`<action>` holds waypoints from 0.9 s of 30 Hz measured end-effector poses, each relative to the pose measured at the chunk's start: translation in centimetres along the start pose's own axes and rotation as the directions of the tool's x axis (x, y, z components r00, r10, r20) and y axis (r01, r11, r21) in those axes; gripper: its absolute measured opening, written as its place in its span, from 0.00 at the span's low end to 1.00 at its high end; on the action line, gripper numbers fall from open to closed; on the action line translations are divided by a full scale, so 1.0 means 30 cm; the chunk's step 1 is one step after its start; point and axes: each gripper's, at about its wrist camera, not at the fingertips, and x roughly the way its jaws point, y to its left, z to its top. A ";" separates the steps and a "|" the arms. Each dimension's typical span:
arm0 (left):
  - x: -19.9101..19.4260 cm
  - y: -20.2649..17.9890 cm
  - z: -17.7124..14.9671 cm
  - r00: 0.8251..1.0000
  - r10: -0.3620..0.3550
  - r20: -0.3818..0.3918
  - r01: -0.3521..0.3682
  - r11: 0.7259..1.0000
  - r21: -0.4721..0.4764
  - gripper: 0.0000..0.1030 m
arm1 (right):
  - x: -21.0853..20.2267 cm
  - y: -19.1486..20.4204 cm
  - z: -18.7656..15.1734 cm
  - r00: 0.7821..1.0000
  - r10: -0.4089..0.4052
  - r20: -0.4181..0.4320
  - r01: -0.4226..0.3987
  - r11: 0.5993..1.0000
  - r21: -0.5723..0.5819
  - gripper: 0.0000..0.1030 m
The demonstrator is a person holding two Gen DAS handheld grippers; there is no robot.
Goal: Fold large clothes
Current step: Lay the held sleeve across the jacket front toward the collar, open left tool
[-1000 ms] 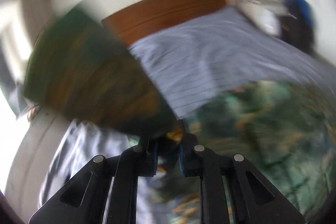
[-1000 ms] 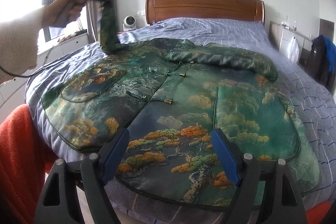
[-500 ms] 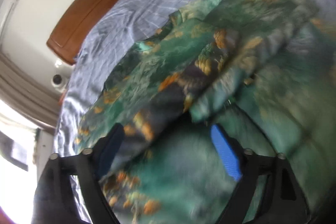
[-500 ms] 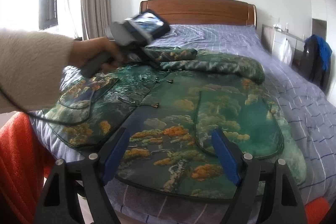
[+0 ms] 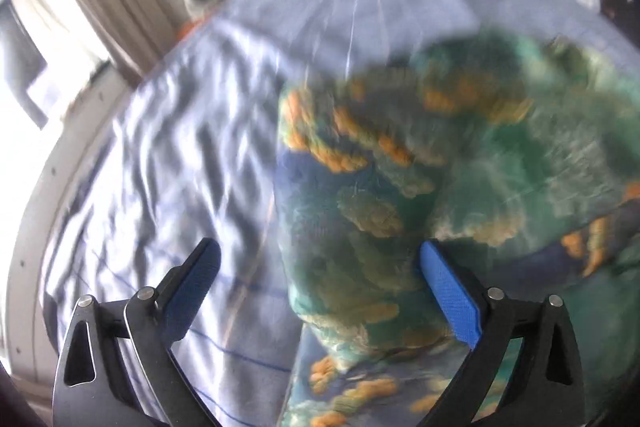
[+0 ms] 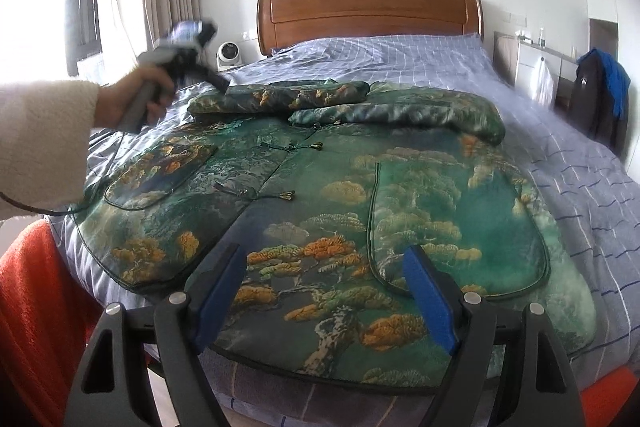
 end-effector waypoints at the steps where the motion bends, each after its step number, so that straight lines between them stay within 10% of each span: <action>1: -0.001 0.002 -0.007 1.000 0.006 0.002 -0.006 1.000 0.001 0.98 | 0.001 0.001 -0.002 1.000 0.000 -0.003 0.000 1.000 -0.001 0.78; 12: -0.405 -0.269 0.132 0.954 -0.211 0.213 0.177 0.970 0.169 0.97 | 0.015 -0.016 -0.004 1.000 0.010 -0.015 -0.010 0.999 0.031 0.78; 15: -0.396 -0.403 0.170 0.947 -0.242 0.211 0.198 0.958 0.210 0.97 | 0.004 -0.017 -0.003 1.000 0.003 -0.005 -0.003 1.000 0.027 0.78; 21: -0.192 -0.659 0.113 0.987 -0.137 0.085 0.104 0.944 0.315 0.97 | -0.005 -0.026 -0.003 1.000 -0.004 -0.003 0.004 0.999 0.032 0.78; 27: -0.300 -0.653 0.185 0.968 -0.189 0.165 0.132 0.944 0.304 0.97 | -0.011 -0.045 -0.007 1.000 0.009 0.000 -0.009 0.999 0.050 0.78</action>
